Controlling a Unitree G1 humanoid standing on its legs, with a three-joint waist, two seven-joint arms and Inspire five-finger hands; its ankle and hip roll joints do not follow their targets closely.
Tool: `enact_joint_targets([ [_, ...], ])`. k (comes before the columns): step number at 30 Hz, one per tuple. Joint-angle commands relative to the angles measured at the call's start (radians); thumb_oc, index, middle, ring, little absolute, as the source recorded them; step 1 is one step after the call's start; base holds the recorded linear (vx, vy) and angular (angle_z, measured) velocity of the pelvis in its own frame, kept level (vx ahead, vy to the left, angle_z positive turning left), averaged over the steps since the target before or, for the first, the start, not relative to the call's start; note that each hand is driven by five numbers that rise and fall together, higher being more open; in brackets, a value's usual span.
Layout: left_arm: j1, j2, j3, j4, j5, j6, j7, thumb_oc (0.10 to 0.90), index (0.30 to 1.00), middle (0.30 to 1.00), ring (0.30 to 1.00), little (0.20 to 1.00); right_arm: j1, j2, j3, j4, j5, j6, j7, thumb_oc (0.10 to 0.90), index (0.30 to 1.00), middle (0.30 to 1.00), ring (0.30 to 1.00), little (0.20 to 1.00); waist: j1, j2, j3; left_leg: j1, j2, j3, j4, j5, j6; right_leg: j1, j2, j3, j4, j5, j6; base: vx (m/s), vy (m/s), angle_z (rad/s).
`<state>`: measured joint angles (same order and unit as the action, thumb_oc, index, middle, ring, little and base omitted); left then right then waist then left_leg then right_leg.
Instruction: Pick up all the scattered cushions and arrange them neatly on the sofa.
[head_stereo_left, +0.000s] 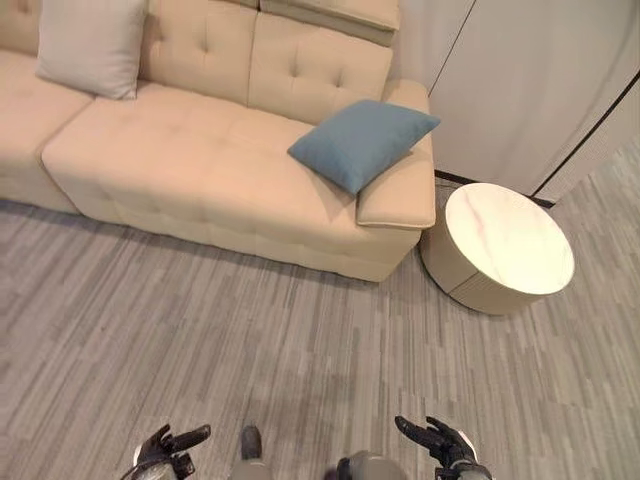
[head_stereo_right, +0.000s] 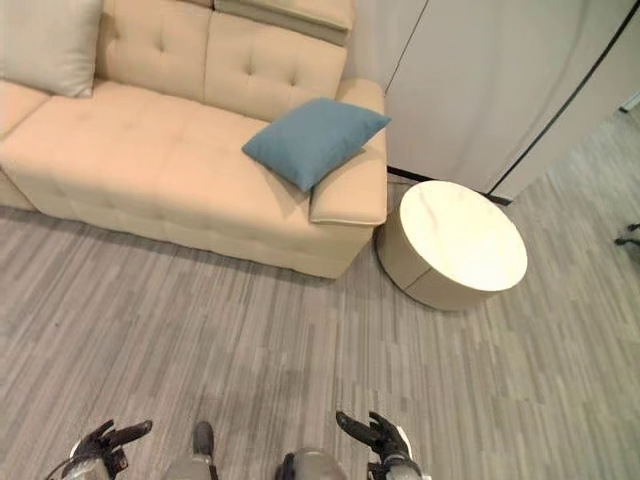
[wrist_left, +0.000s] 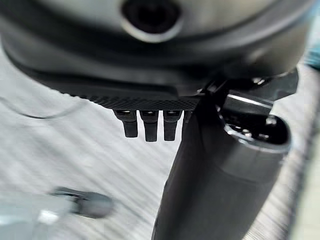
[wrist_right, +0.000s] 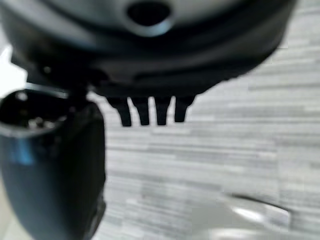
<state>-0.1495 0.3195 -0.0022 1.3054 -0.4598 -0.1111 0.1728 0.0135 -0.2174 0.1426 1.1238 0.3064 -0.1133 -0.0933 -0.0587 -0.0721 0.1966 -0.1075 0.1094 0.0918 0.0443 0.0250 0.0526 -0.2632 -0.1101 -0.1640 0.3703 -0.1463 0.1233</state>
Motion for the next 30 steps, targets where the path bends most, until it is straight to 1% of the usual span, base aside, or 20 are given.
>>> enact_joint_targets([
  [1,0.009,0.03,-0.009,0.024,0.075,-0.004,0.029,0.8,0.9,0.9,0.9,0.9,0.029,-0.054,-0.045,-0.041,0.018,-0.016,-0.026,0.8,0.9,0.9,0.9,0.9,-0.023,-0.002,0.008,0.148,-0.042,0.049,0.09,-0.279,-0.06,-0.032,-0.08,0.004,-0.222,0.16,0.033,0.66,-0.13,0.62],
  [3,0.006,0.015,0.013,0.043,0.052,-0.006,0.026,0.8,0.9,0.9,0.9,0.9,0.032,-0.048,-0.048,-0.062,0.003,-0.008,-0.026,0.8,0.9,0.9,0.9,0.9,-0.043,0.022,0.013,0.224,-0.017,0.034,0.086,-0.319,-0.093,-0.077,-0.161,-0.08,-0.345,0.201,0.059,0.81,-0.145,0.44],
  [4,0.01,0.012,0.017,0.053,0.054,-0.005,0.027,0.8,0.9,0.9,0.9,0.9,0.038,-0.048,-0.047,-0.077,-0.008,-0.007,-0.025,0.8,0.9,0.9,0.9,0.9,-0.06,0.028,0.013,0.258,-0.02,0.018,0.088,-0.335,-0.1,-0.092,-0.165,-0.065,-0.356,0.216,0.064,0.81,-0.106,0.54],
  [6,0.019,0.002,0.015,0.074,0.084,-0.002,0.022,0.8,0.9,0.9,0.9,0.9,0.053,-0.054,-0.035,-0.102,-0.024,-0.004,-0.023,0.8,0.9,0.9,0.9,0.9,-0.092,0.037,0.006,0.331,-0.018,-0.01,0.108,-0.367,-0.109,-0.091,-0.129,0.011,-0.324,0.238,0.081,0.7,-0.107,0.73],
  [7,0.029,0.0,0.018,0.08,0.094,0.002,0.015,0.8,0.9,0.9,0.9,0.9,0.062,-0.055,-0.032,-0.114,-0.033,0.0,-0.019,0.8,0.9,0.9,0.9,0.9,-0.098,0.024,-0.009,0.34,-0.029,-0.03,0.135,-0.374,-0.111,-0.081,-0.123,0.044,-0.314,0.256,0.081,0.7,-0.162,0.72],
  [8,0.047,-0.006,0.023,0.088,0.105,0.005,0.01,0.8,0.9,0.9,0.9,0.9,0.066,-0.061,-0.023,-0.116,-0.041,0.0,-0.011,0.8,0.9,0.9,0.9,0.9,-0.105,0.037,-0.021,0.353,-0.007,-0.049,0.23,-0.349,-0.13,-0.065,-0.09,0.059,-0.292,0.265,0.071,0.43,-0.118,0.46],
  [9,0.048,-0.006,0.023,0.088,0.105,0.005,0.01,0.8,0.9,0.9,0.9,0.9,0.066,-0.061,-0.023,-0.116,-0.041,0.0,-0.011,0.8,0.9,0.9,0.9,0.9,-0.108,0.033,-0.023,0.35,-0.01,-0.051,0.229,-0.346,-0.129,-0.066,-0.094,0.058,-0.293,0.267,0.071,0.5,-0.275,0.37],
  [10,0.066,-0.015,0.032,0.086,0.1,0.017,0.006,0.8,0.9,0.9,0.9,0.9,0.062,-0.068,-0.006,-0.157,-0.052,-0.003,-0.014,0.8,0.9,0.9,0.9,0.9,-0.101,0.026,-0.022,0.212,0.041,-0.049,0.579,-0.186,-0.174,-0.014,-0.047,0.071,-0.284,0.267,0.019,0.35,-0.317,0.37],
  [12,0.076,-0.019,0.037,0.076,0.094,0.031,0.016,0.8,0.9,0.9,0.9,0.9,0.064,-0.082,0.023,-0.214,-0.052,-0.006,-0.026,0.8,0.9,0.9,0.9,0.9,-0.071,0.001,0.006,0.067,0.067,-0.044,0.896,-0.146,-0.141,0.054,0.002,0.07,-0.294,0.238,-0.047,0.37,-0.39,0.36],
  [13,0.068,-0.017,0.033,0.073,0.098,0.037,0.023,0.8,0.9,0.9,0.9,0.9,0.061,-0.091,0.034,-0.236,-0.056,-0.001,-0.032,0.8,0.9,0.9,0.9,0.9,-0.061,-0.009,0.018,0.008,0.09,-0.029,0.967,-0.15,-0.126,0.081,0.017,0.059,-0.297,0.213,-0.067,0.17,-0.23,0.06],
  [14,0.068,-0.016,0.033,0.073,0.098,0.038,0.023,0.8,0.9,0.9,0.9,0.9,0.06,-0.09,0.034,-0.236,-0.056,-0.001,-0.032,0.8,0.9,0.9,0.9,0.9,-0.065,-0.013,0.015,0.002,0.084,-0.032,0.965,-0.146,-0.125,0.077,0.012,0.057,-0.298,0.215,-0.066,0.3,-0.206,-0.05],
  [15,0.057,-0.01,0.034,0.068,0.1,0.04,0.035,0.8,0.9,0.9,0.9,0.9,0.054,-0.106,0.07,-0.281,-0.082,0.001,-0.035,0.8,0.9,0.9,0.9,0.9,-0.037,-0.019,0.033,-0.069,0.136,0.021,0.968,-0.171,-0.106,0.125,0.037,0.038,-0.291,0.163,-0.089,0.35,-0.102,-0.03],
  [17,0.061,-0.009,0.036,0.07,0.102,0.037,0.046,0.8,0.9,0.9,0.9,0.9,0.053,-0.111,0.098,-0.307,-0.103,-0.005,-0.028,0.8,0.9,0.9,0.9,0.9,-0.013,-0.019,0.037,-0.116,0.127,0.041,0.847,-0.18,-0.1,0.161,0.059,0.047,-0.283,0.124,-0.091,0.45,-0.02,-0.13],
  [19,0.065,-0.007,0.039,0.088,0.1,0.036,0.054,0.8,0.9,0.9,0.9,0.9,0.053,-0.118,0.12,-0.335,-0.123,-0.014,-0.019,0.8,0.9,0.9,0.9,0.9,0.006,-0.027,0.04,-0.159,0.171,0.07,0.662,-0.164,-0.105,0.205,0.068,0.045,-0.288,0.081,-0.08,0.35,0.058,-0.13],
  [20,0.065,-0.007,0.039,0.089,0.1,0.035,0.054,0.8,0.9,0.9,0.9,0.9,0.054,-0.118,0.12,-0.335,-0.123,-0.013,-0.019,0.8,0.9,0.9,0.9,0.9,0.007,-0.027,0.042,-0.155,0.171,0.071,0.66,-0.164,-0.105,0.206,0.068,0.046,-0.288,0.081,-0.08,0.28,0.1,-0.01],
  [22,0.063,-0.01,0.038,0.093,0.1,0.035,0.055,0.8,0.9,0.9,0.9,0.9,0.052,-0.127,0.139,-0.347,-0.145,-0.016,-0.013,0.8,0.9,0.9,0.9,0.9,0.028,-0.029,0.046,-0.16,0.19,0.068,0.427,-0.143,-0.108,0.244,0.064,0.047,-0.286,0.044,-0.068,0.37,0.18,0.14],
  [24,0.051,-0.011,0.025,0.093,0.088,0.027,0.053,0.8,0.9,0.9,0.9,0.9,0.031,-0.138,0.145,-0.333,-0.157,-0.025,-0.02,0.8,0.9,0.9,0.9,0.9,0.066,-0.013,0.052,-0.197,0.223,-0.032,0.114,0.008,-0.164,0.328,0.081,0.07,-0.302,-0.018,-0.055,0.67,0.403,-0.12],
  [25,0.046,-0.01,0.021,0.096,0.087,0.025,0.055,0.8,0.9,0.9,0.9,0.9,0.027,-0.139,0.147,-0.325,-0.162,-0.026,-0.022,0.8,0.9,0.9,0.9,0.9,0.079,-0.009,0.049,-0.224,0.23,-0.057,0.046,0.03,-0.176,0.349,0.084,0.083,-0.308,-0.038,-0.053,0.67,0.415,-0.3],
  [28,0.054,-0.008,0.022,0.123,0.103,0.036,0.042,0.8,0.9,0.9,0.9,0.9,0.03,-0.134,0.139,-0.315,-0.167,-0.026,-0.021,0.8,0.9,0.9,0.9,0.9,0.095,-0.013,0.032,-0.234,0.235,-0.05,-0.042,0.063,-0.197,0.412,0.081,0.118,-0.316,-0.078,-0.04,0.48,0.305,-0.45],
  [30,0.073,-0.003,0.028,0.134,0.132,0.04,0.037,0.8,0.9,0.9,0.9,0.9,0.038,-0.128,0.135,-0.298,-0.184,-0.022,-0.016,0.8,0.9,0.9,0.9,0.9,0.111,-0.019,0.012,-0.232,0.233,-0.038,0.006,0.086,-0.201,0.443,0.064,0.132,-0.302,-0.096,-0.023,0.53,0.375,-0.68],
])
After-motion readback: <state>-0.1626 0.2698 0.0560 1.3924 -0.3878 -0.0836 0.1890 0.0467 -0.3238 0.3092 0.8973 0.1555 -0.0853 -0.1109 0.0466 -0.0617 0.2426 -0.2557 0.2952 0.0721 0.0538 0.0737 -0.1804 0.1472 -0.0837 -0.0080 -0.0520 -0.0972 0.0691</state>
